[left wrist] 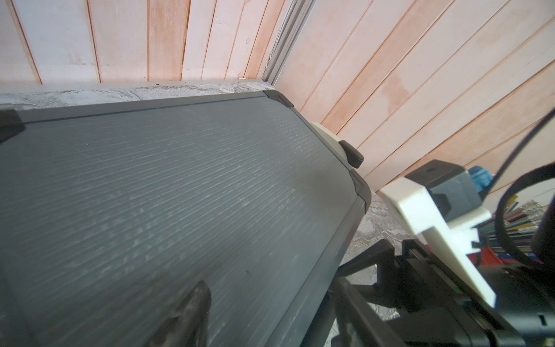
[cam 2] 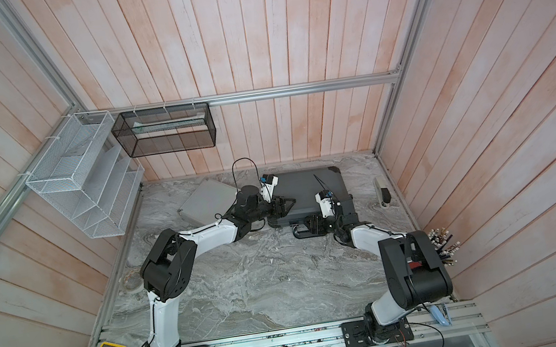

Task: Open the poker set cases
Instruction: Open the fastener on the poker set case.

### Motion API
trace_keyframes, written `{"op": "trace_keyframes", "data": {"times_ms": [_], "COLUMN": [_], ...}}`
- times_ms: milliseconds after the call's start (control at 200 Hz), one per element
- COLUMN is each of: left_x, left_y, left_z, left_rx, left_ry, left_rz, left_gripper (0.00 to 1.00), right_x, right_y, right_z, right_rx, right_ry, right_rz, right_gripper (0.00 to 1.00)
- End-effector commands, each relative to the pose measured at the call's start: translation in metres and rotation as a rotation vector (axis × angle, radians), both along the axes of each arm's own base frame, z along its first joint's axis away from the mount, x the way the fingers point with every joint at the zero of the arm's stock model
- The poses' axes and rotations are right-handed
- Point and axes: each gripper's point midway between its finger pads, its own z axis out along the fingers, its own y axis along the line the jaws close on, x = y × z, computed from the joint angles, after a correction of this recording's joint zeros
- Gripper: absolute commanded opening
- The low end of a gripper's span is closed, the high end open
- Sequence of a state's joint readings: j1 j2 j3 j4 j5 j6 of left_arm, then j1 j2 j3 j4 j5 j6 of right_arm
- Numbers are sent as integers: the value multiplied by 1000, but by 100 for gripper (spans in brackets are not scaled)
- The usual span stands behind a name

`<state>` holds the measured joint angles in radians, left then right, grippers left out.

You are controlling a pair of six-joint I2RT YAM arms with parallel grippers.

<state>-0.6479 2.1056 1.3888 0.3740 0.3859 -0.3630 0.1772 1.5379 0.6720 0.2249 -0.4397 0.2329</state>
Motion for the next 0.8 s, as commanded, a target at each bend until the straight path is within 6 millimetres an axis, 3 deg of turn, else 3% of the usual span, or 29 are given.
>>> {"op": "trace_keyframes", "data": {"times_ms": [0,420,795], "left_x": [-22,-23,-25], "left_y": [17,16,18], "left_z": [-78,-82,-87], "left_rx": [126,125,127], "left_ry": [213,222,231], "left_rz": [9,6,7], "left_gripper": [67,67,66], "right_x": [7,15,4], "right_y": [2,17,37], "right_z": [-1,-5,1], "right_rx": [-11,24,9], "right_ry": [-25,-43,-59], "right_rz": [-9,2,80], "right_gripper": [63,62,57]}}
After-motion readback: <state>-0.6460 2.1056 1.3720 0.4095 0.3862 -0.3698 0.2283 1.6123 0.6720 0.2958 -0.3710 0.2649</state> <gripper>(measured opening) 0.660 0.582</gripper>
